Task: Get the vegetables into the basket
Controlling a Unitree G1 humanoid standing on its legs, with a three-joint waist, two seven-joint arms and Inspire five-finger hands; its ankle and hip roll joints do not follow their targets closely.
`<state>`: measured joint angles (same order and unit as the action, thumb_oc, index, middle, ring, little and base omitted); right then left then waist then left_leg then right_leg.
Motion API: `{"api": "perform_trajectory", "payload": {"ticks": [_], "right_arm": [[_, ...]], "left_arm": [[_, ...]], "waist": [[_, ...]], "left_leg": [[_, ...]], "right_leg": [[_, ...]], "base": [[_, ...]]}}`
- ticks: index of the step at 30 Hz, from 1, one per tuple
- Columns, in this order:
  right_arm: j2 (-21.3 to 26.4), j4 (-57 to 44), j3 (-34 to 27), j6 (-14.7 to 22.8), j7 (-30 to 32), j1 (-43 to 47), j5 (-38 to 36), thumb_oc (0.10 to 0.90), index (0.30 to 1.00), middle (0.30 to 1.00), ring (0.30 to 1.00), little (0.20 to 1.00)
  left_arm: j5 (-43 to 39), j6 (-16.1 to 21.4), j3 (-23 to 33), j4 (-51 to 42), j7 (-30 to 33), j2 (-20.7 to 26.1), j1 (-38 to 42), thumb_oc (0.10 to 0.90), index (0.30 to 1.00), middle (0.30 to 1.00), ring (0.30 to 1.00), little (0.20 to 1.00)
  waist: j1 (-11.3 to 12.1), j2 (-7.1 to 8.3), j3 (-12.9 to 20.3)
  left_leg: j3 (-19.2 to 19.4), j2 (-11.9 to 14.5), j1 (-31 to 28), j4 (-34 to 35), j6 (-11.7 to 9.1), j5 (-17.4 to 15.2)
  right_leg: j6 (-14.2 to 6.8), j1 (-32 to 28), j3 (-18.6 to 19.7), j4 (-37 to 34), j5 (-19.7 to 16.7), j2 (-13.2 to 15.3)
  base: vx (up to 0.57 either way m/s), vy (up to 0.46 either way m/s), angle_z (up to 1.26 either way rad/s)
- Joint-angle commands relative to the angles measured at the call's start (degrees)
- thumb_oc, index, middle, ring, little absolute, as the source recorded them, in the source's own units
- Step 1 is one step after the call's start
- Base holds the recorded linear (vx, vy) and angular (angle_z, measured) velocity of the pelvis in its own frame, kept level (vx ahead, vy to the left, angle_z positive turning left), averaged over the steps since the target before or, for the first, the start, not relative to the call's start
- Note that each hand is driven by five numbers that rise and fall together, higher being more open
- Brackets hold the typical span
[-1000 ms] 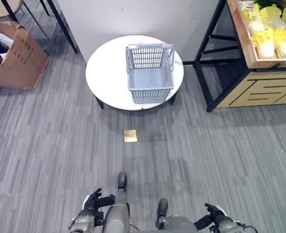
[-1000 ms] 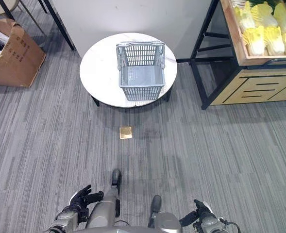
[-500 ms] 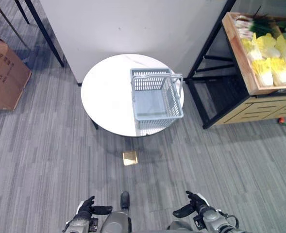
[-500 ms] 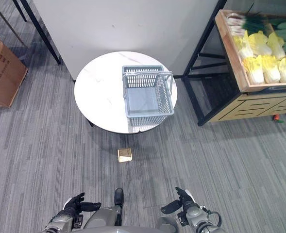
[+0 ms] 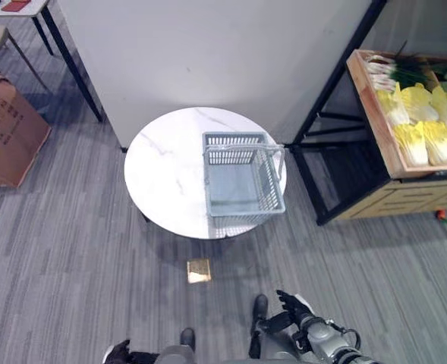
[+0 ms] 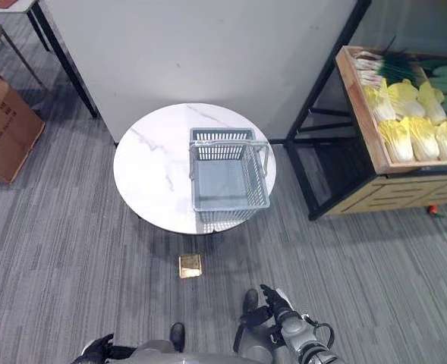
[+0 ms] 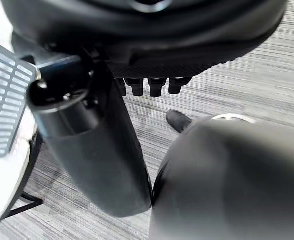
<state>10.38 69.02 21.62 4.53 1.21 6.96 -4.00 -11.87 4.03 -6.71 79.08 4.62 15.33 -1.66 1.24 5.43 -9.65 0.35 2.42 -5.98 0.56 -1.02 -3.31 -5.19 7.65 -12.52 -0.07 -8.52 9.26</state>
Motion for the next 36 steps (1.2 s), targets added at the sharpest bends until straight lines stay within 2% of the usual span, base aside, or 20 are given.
{"api": "perform_trajectory", "payload": {"ticks": [1,7,9,10,11,13,14,16,17,18,23,26,29,31,33,36], "right_arm": [[5.5,-1.6,0.7,0.7,0.6,0.9,0.3,0.9,1.0,1.0,1.0,1.0],[6.8,0.2,-1.1,0.7,1.6,0.5,-1.6,0.9,1.0,1.0,1.0,1.0],[7.1,1.9,-2.3,0.3,1.9,-0.1,-1.8,0.9,1.0,1.0,1.0,1.0],[7.4,3.0,-2.9,0.0,2.2,-0.8,-1.4,0.9,1.0,1.0,1.0,1.0],[7.6,3.7,-3.4,-0.1,2.6,-1.4,-1.0,0.9,1.0,1.0,1.0,1.0],[7.6,3.9,-3.5,-0.2,2.7,-1.5,-0.8,0.9,1.0,1.0,1.0,1.0],[7.6,4.2,-3.7,-0.2,2.8,-1.8,-0.4,0.9,1.0,1.0,1.0,1.0],[7.2,3.9,-3.4,-0.3,2.6,-1.7,0.1,0.9,1.0,1.0,1.0,1.0],[6.8,3.6,-3.4,-0.4,2.6,-2.0,0.7,0.9,1.0,1.0,1.0,1.0],[6.0,3.7,-3.4,-0.8,2.3,-1.8,1.0,0.9,1.0,1.0,1.0,1.0],[4.8,3.1,-2.9,-1.0,2.2,-1.4,1.0,0.9,1.0,1.0,1.0,1.0],[3.5,3.3,-2.6,-1.4,2.4,-1.2,1.4,0.9,1.0,1.0,1.0,1.0],[3.1,3.5,-2.7,-1.5,2.5,-1.3,1.2,0.9,1.0,1.0,1.0,1.0],[2.9,4.6,-3.0,-1.7,2.8,-1.2,1.4,0.9,1.0,1.0,1.0,1.0],[2.9,5.5,-3.6,-1.7,3.3,-1.4,1.2,0.9,1.0,1.0,1.0,1.0],[3.6,7.2,-4.8,-2.2,4.5,-1.5,1.7,0.9,1.0,1.0,1.0,1.0]], "left_arm": [[-1.4,0.6,-1.1,0.2,-1.0,-1.9,2.7,0.9,1.0,1.0,1.0,1.0],[-3.5,0.9,-1.2,-0.7,-0.2,-2.3,4.0,0.9,1.0,1.0,1.0,1.0],[-3.5,0.8,-1.2,-0.5,-0.1,-2.3,4.1,0.9,1.0,1.0,1.0,1.0],[-3.1,0.7,-1.2,-0.1,-0.1,-2.5,3.9,0.9,1.0,1.0,1.0,1.0],[-2.5,0.9,-1.5,0.2,0.4,-2.7,3.6,0.9,1.0,1.0,1.0,1.0],[-2.4,1.0,-1.5,0.2,0.6,-2.8,3.6,0.9,1.0,1.0,1.0,1.0],[-2.3,1.1,-1.5,0.5,0.9,-2.9,3.6,0.9,1.0,1.0,1.0,1.0],[-2.3,1.1,-1.1,0.8,0.9,-2.8,3.2,0.9,1.0,1.0,1.0,1.0],[-2.0,1.1,-1.2,0.9,1.1,-2.8,2.9,0.9,1.0,1.0,1.0,1.0],[-0.1,1.2,-2.4,0.6,0.7,-2.1,3.3,0.9,1.0,1.0,1.0,1.0],[1.2,1.1,-2.8,0.3,0.9,-0.9,3.7,0.9,1.0,1.0,1.0,1.0],[3.6,0.5,-2.5,0.7,1.3,0.9,4.2,0.9,1.0,1.0,1.0,1.0],[4.0,0.4,-2.5,0.9,1.3,1.2,4.0,0.9,1.0,1.0,1.0,1.0],[3.5,0.3,-1.7,1.5,1.4,1.8,3.7,0.9,1.0,1.0,1.0,1.0],[3.0,0.3,-1.1,1.8,1.5,1.9,3.4,0.9,1.0,1.0,1.0,1.0],[2.5,0.3,-0.1,2.5,2.0,1.7,2.8,0.9,1.0,1.0,1.0,1.0]], "waist": [[-0.7,-2.58,-1.8],[-0.8,-3.6,-2.3],[-0.9,-3.58,-2.5],[-0.9,-3.5,-2.2],[-0.5,-3.64,-1.9],[-0.3,-3.82,-2.0],[0.2,-4.51,-1.9],[0.4,-4.52,-1.6],[0.0,-4.39,-1.1],[-0.3,-3.38,-0.5],[0.0,-2.03,0.0],[0.4,-0.94,-0.6],[0.4,-0.77,-0.7],[0.2,-0.4,-0.5],[0.1,-0.43,-0.5],[0.4,-0.28,0.3]], "left_leg": [[-2.9,4.4,1.7,-4.8,-4.3,1.1],[-4.8,4.0,4.6,-10.0,-5.8,5.3],[-4.0,4.2,6.3,-8.1,-5.5,5.0],[-2.6,5.0,8.2,-5.0,-5.3,4.3],[-1.5,6.1,11.5,-1.5,-5.6,6.1],[-1.1,6.4,12.2,-0.5,-5.7,7.0],[0.1,6.9,13.5,1.5,-6.4,9.7],[0.0,6.6,12.1,1.8,-6.0,8.6],[0.2,6.2,11.2,2.5,-5.5,8.1],[1.7,4.1,9.4,3.8,-4.0,6.9],[3.6,2.1,7.8,4.4,-2.5,5.7],[4.4,0.9,6.2,4.4,-0.9,4.7],[4.4,0.8,5.4,4.4,-0.7,4.4],[4.4,0.8,5.0,4.4,-0.8,4.3],[3.9,0.9,5.1,4.4,-1.0,4.7],[3.8,1.5,5.5,4.4,-1.8,4.8]], "right_leg": [[-2.8,0.1,-0.3,0.7,0.7,-1.2],[-1.2,-1.9,-1.5,0.7,3.1,-1.9],[-1.5,-3.0,-1.9,0.0,3.6,-1.2],[-2.0,-3.9,-2.2,-0.7,4.1,-0.3],[-2.5,-5.2,-1.9,-1.8,4.3,0.4],[-2.6,-5.7,-1.6,-2.2,4.3,0.6],[-3.0,-6.5,-1.0,-2.7,4.3,1.0],[-3.2,-6.5,0.1,-2.2,4.4,1.3],[-4.0,-6.6,0.5,-1.9,3.8,2.4],[-5.1,-5.6,2.6,-1.4,1.7,4.0],[-6.5,-4.7,3.8,-1.1,-0.8,6.0],[-6.9,-3.5,4.7,4.2,-1.6,6.6],[-6.9,-3.4,4.6,4.9,-2.0,6.4],[-6.7,-2.7,5.1,2.2,-3.2,5.6],[-6.7,-3.3,6.1,0.3,-2.5,5.0],[-6.6,-4.8,5.3,-3.1,-1.9,4.4]], "base": [[0.15,-0.179,0.18],[0.13,-0.084,0.02],[0.11,0.044,0.05],[0.18,0.153,0.37],[0.18,0.186,0.47],[0.12,0.176,0.28],[0.1,0.216,-0.08],[0.09,0.302,-0.38],[0.04,0.478,-0.46],[0.02,0.386,-0.38],[-0.02,0.205,-0.27],[-0.05,0.18,-0.21],[-0.01,0.046,-0.11],[0.0,0.0,0.0],[0.0,-0.032,0.06],[0.02,-0.068,0.17]]}}
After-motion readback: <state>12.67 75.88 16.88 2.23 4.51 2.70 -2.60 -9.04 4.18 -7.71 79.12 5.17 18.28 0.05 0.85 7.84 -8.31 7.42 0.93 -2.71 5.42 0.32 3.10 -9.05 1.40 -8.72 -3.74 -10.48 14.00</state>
